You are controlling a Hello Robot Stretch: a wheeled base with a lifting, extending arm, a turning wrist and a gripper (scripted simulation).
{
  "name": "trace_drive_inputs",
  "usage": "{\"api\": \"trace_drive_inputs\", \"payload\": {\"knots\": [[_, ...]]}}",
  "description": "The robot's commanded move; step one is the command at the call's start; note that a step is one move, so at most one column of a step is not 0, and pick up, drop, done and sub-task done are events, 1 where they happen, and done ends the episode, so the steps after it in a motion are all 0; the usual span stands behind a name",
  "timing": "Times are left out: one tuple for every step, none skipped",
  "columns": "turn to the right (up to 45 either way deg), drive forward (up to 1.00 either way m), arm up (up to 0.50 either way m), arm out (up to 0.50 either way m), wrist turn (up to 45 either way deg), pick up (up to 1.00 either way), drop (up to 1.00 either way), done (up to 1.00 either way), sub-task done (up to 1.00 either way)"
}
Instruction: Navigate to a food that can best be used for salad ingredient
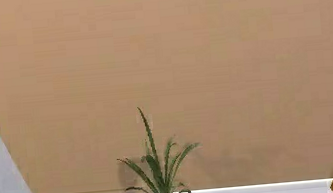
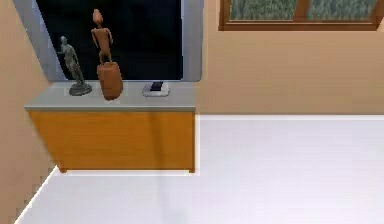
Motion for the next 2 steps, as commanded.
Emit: {"api": "trace_drive_inputs", "payload": {"knots": [[-45.0,0.0,0.0,0.0,0.0,0.0,0.0,0.0,0.0],[-30.0,0.0,0.0,0.0,0.0,0.0,0.0,0.0,0.0]]}}
